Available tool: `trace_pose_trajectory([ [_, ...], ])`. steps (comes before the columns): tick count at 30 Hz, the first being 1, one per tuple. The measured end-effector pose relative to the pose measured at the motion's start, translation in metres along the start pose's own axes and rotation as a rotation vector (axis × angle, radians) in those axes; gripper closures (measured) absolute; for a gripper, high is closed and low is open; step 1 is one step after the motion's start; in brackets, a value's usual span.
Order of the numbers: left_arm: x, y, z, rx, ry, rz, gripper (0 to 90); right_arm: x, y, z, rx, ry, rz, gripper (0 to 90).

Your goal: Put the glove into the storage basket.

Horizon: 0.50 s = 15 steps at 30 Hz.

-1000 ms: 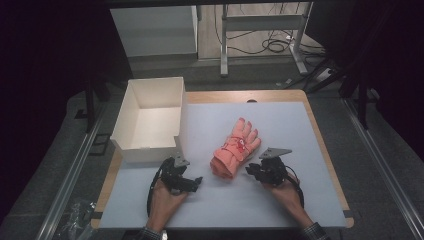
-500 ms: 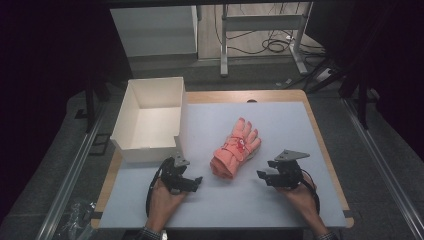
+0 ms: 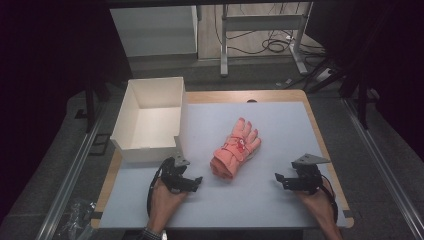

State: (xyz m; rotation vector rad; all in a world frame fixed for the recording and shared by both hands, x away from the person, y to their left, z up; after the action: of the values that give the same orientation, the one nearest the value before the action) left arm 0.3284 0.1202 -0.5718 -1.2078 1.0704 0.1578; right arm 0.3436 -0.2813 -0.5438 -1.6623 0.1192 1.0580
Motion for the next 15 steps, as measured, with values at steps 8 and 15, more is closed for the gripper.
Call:
trace_pose_trajectory([
  [8, -0.0001, 0.0, 0.0002, -0.006, 0.003, -0.001, 2.2, 0.0035, 0.0058, -0.0004, -0.043, 0.064, 0.04, 10.5],
  [15, -0.0014, -0.0061, -0.0011, -0.003, 0.024, 0.037, 2.7, 0.0037, 0.0066, -0.0013, -0.031, 0.062, 0.038, 10.1],
])
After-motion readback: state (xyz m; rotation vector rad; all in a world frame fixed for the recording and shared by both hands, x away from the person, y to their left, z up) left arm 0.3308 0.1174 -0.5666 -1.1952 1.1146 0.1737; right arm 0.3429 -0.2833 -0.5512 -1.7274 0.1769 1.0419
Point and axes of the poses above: each handheld gripper's, and its own axes: x roughly forward along the jaws, y roughly out of its underside, z roughly to its left, the point moved 3 cm from there along x, roughly forward along the jaws, and after that the axes turned 1 degree about z, right-handed, at the moved point
